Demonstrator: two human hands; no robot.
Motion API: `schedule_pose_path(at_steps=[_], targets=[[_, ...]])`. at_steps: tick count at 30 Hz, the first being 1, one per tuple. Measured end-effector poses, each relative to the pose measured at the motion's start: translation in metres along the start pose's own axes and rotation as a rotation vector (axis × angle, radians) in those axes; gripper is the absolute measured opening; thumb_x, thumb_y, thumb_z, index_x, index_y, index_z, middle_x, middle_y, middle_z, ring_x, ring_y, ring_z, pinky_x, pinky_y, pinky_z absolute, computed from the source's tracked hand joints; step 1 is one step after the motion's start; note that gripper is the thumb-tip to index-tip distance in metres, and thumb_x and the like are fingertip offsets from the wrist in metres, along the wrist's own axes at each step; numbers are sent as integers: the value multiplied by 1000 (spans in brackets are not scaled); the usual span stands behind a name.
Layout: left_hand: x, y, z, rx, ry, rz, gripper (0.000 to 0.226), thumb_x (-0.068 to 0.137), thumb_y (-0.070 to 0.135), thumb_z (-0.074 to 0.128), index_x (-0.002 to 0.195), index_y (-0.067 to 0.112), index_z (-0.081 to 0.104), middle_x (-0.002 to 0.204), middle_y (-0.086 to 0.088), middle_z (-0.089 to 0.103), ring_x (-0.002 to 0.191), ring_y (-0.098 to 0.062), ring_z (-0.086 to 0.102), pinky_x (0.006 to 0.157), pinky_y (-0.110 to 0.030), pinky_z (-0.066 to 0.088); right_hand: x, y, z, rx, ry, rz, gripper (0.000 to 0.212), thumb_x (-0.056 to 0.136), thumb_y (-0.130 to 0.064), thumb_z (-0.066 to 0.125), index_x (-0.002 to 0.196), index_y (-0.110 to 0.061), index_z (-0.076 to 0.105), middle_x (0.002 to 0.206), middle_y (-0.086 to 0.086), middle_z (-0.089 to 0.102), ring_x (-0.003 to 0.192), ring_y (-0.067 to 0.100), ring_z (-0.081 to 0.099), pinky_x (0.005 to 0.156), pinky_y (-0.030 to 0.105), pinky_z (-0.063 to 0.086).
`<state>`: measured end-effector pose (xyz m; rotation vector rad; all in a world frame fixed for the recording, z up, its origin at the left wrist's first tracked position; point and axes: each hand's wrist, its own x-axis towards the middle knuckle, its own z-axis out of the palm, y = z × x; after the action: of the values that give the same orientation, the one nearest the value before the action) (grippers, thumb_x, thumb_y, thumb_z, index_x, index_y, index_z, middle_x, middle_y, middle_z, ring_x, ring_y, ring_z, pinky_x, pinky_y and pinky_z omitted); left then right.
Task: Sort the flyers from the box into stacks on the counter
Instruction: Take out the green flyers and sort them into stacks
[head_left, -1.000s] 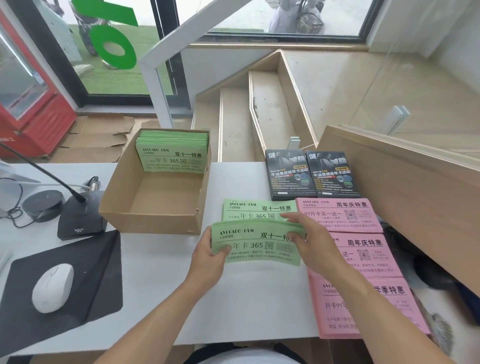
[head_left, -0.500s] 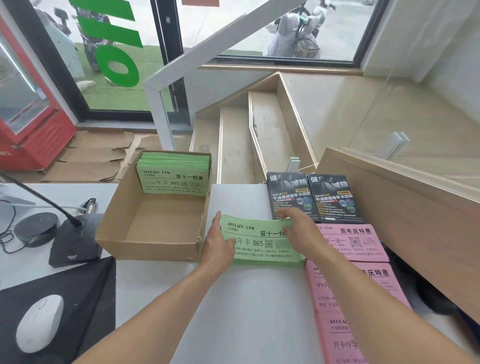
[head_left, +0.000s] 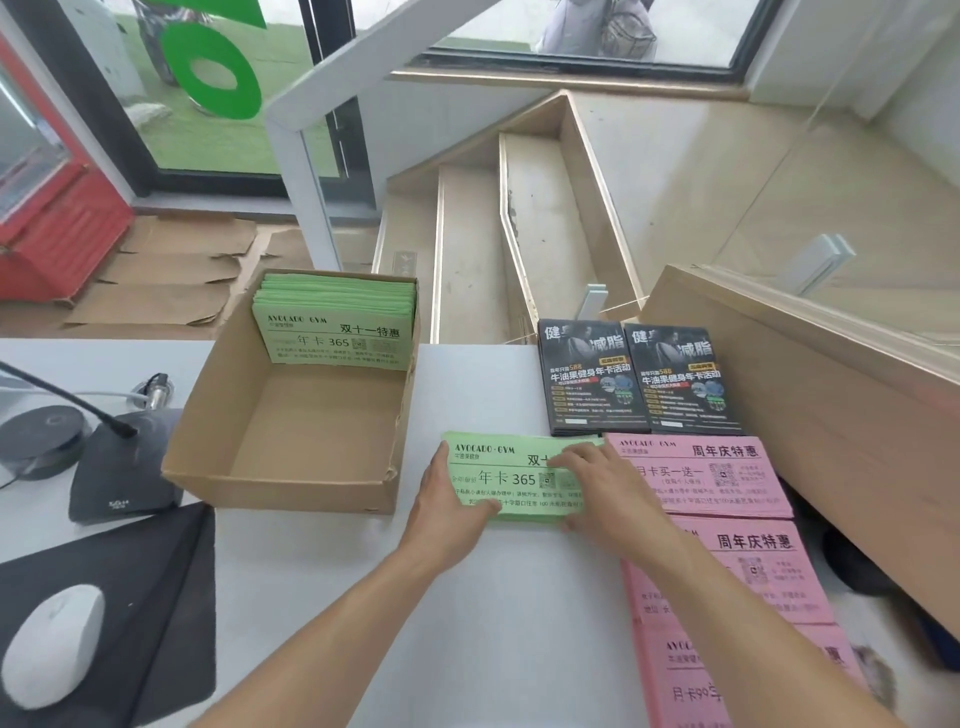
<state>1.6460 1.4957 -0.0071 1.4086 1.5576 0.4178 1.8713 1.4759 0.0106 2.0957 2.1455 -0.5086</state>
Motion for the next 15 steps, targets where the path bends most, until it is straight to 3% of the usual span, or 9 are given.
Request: schedule_pose_path(at_steps=[7,11,15], targets=[[-1,7,3,102,-49,7,89,88,33,74,159,24,21,167,0,17,152,-16,22,119,-30,24,1,3,6,51,26,21,92,79,-29,80,156,-32,28,150,-10,41,138,16,35,111,34,35],[-6,7,2,177,-93,7,81,89,35,71,157,27,28,169,1,1,152,-14,22,115,-26,28,-2,2,6,47,49,6,87,82,-25,77,155,-31,30,152,-9,41,140,15,34,117,31,24],[-9,3,1,209,-100,29,83,88,36,72,157,30,28,170,2,-5,153,-14,21,116,-27,30,-9,-4,9,96,59,12,90,81,-43,78,155,-33,29,151,-11,39,139,14,32,116,33,31]])
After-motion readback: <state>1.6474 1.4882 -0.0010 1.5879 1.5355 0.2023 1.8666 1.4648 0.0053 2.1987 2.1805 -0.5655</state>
